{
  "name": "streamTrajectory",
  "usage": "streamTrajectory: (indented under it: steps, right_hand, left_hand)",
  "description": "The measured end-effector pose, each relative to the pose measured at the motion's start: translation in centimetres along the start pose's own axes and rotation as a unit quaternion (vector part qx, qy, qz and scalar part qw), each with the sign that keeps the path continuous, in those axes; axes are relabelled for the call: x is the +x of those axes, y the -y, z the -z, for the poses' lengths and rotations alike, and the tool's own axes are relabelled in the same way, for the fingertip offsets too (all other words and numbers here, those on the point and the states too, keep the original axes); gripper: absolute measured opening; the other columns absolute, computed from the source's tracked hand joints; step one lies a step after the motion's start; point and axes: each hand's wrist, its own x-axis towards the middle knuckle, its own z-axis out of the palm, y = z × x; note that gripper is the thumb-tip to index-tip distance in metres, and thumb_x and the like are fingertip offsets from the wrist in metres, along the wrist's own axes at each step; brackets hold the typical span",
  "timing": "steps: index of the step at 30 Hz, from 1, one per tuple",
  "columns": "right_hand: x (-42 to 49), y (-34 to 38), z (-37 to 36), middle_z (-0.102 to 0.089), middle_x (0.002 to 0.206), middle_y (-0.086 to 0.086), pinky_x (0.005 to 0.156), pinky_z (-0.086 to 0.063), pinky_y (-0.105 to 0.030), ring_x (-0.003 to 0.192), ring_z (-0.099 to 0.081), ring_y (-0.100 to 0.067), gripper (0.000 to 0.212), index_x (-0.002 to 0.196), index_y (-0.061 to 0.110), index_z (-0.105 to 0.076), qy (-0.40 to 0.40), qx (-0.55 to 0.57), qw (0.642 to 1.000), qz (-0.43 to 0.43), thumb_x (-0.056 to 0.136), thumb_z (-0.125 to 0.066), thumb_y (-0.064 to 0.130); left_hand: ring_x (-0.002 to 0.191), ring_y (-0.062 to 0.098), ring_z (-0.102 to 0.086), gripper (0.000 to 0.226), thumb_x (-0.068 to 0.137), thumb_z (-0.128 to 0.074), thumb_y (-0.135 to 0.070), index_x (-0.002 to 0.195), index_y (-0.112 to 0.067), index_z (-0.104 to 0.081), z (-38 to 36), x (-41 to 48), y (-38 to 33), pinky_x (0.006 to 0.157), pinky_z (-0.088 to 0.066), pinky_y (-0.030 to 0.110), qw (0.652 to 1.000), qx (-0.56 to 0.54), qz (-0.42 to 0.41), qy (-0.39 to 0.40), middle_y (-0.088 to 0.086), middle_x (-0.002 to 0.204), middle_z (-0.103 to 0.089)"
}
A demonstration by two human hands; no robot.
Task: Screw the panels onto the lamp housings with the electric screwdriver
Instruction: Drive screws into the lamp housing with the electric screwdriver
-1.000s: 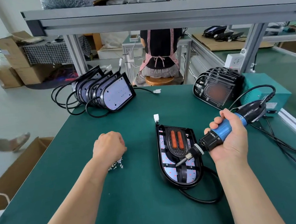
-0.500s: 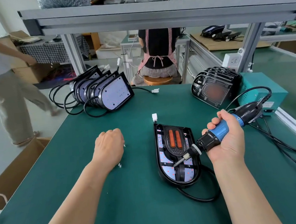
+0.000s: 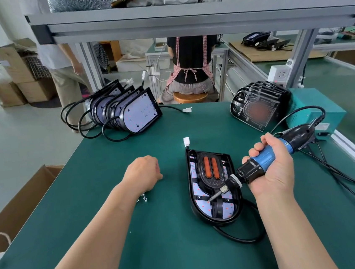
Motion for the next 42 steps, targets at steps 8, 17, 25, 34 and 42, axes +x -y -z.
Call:
streamTrajectory:
  steps: [8,17,25,34,42]
  right_hand:
    - [0.0,0.3,0.0,-0.057,0.066,0.007,0.057,-0.038,-0.023,0.052,-0.050,-0.009,0.016,0.084,0.021,-0.052,-0.007,0.006,1.000,0.001,0.091,-0.067,0.021]
    - [-0.4,0.2,-0.1,-0.056,0.067,0.007,0.057,-0.038,-0.022,0.052,-0.051,-0.008,0.016,0.084,0.021,-0.052,-0.002,0.013,1.000,-0.003,0.091,-0.067,0.021]
    - [-0.5,0.6,-0.2,-0.056,0.067,0.007,0.059,-0.037,-0.023,0.052,-0.050,-0.008,0.017,0.085,0.021,-0.052,-0.007,0.016,1.000,-0.002,0.091,-0.067,0.020]
    - [-0.8,0.7,-0.9,-0.057,0.066,0.008,0.059,-0.038,-0.023,0.052,-0.051,-0.008,0.016,0.084,0.021,-0.053,-0.010,0.017,1.000,-0.002,0.092,-0.067,0.021]
    - [-1.2,1.4,-2.2,-0.057,0.065,0.008,0.053,-0.044,-0.019,0.053,-0.052,-0.008,0.017,0.086,0.021,-0.054,-0.049,0.047,0.998,0.001,0.088,-0.071,0.021]
  left_hand:
    - [0.093,0.028,-0.058,0.016,0.094,-0.064,-0.028,0.084,-0.019,-0.055,-0.3,-0.8,0.6,0.074,-0.043,0.032,1.000,-0.007,-0.019,-0.013,0.001,0.093,-0.061]
    - [0.089,0.024,-0.063,0.012,0.086,-0.066,-0.010,0.079,-0.019,-0.062,0.4,-1.6,0.8,0.073,-0.052,0.030,0.999,-0.018,-0.050,0.002,0.000,0.091,-0.067]
    - [0.081,0.016,-0.058,0.014,0.089,-0.058,-0.008,0.087,-0.018,-0.068,0.6,-2.4,2.0,0.074,-0.050,0.028,0.996,-0.040,-0.073,0.010,-0.011,0.080,-0.061]
    - [0.071,0.013,-0.056,0.016,0.089,-0.058,-0.010,0.078,-0.021,-0.057,0.1,-3.4,1.5,0.061,-0.042,0.024,0.992,-0.070,-0.107,-0.016,-0.009,0.078,-0.058]
    - [0.068,0.008,-0.059,0.019,0.082,-0.073,0.007,0.087,-0.011,-0.069,0.1,-8.4,-3.8,0.070,-0.050,0.017,0.850,-0.508,-0.137,0.020,-0.003,0.074,-0.069]
